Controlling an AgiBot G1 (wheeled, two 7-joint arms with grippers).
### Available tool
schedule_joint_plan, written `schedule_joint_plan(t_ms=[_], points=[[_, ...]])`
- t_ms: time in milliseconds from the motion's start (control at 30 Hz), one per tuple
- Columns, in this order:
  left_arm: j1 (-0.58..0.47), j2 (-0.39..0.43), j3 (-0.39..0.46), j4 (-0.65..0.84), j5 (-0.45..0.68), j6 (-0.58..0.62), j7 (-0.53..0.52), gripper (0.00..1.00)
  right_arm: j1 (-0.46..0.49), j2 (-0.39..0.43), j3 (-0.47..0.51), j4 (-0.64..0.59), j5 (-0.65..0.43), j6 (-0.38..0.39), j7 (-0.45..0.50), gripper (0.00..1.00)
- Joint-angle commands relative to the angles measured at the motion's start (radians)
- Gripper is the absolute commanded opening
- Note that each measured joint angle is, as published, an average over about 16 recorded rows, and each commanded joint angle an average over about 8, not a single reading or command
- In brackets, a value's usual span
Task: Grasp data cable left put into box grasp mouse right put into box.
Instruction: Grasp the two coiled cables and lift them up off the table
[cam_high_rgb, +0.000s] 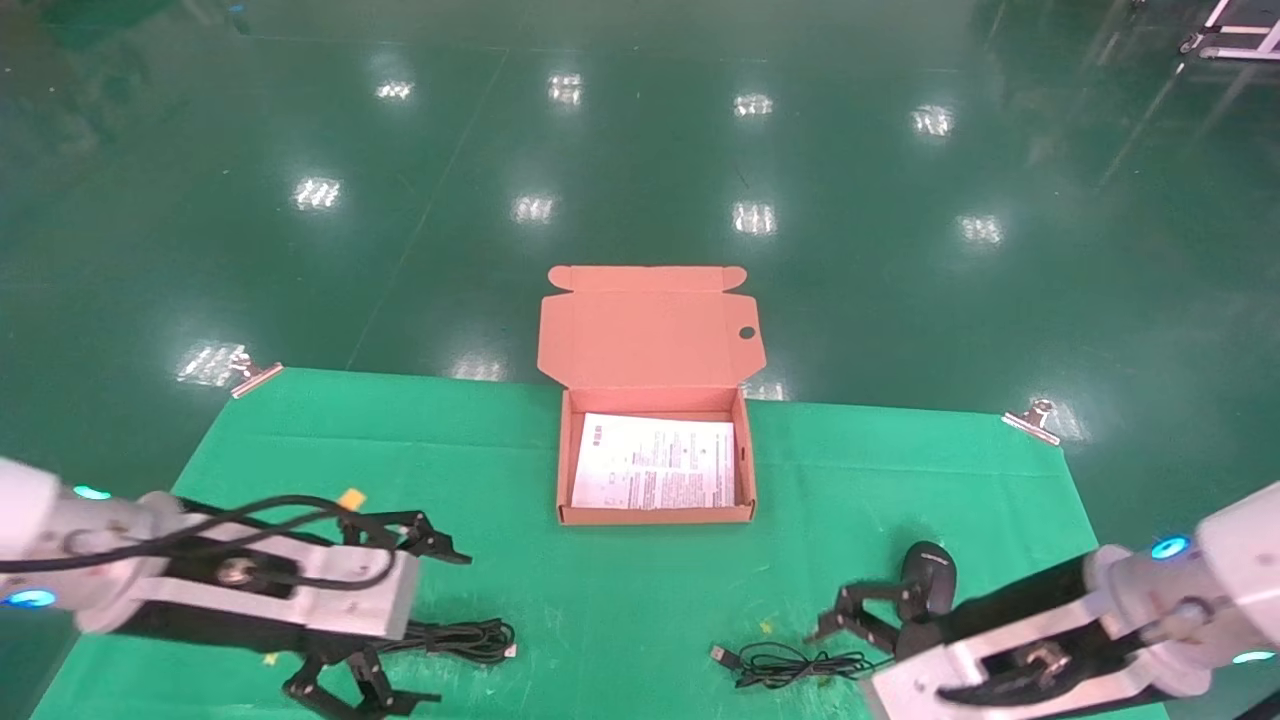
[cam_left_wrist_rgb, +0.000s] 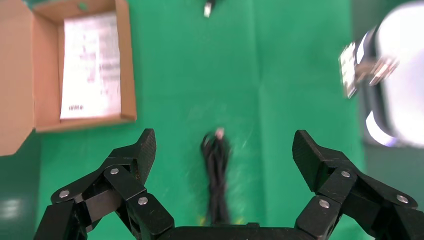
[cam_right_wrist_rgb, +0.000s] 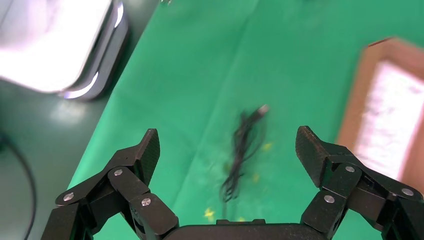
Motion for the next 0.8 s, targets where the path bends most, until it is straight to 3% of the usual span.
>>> schedule_joint_plan(t_ms=[33,433,800], points=[[-0.015,0.026,0.031,-0.006,0.072,-0.013,0.006,1.00,0.018,-0.018,-0.051,0.000,-0.053,0.003,-0.010,1.00],[0.041,0.137,0.137,0.043,0.354,-0.122,-0.098,1.00,-0.055,-0.059,-0.135,-0.013,-0.255,0.157,-0.003,1.00],[0.029,0.251,0.145,0.326,0.387,-0.176,-0.155,1.00,-0.161,-0.081,-0.123,-0.090,-0.300,0.346,0.018,1.00]])
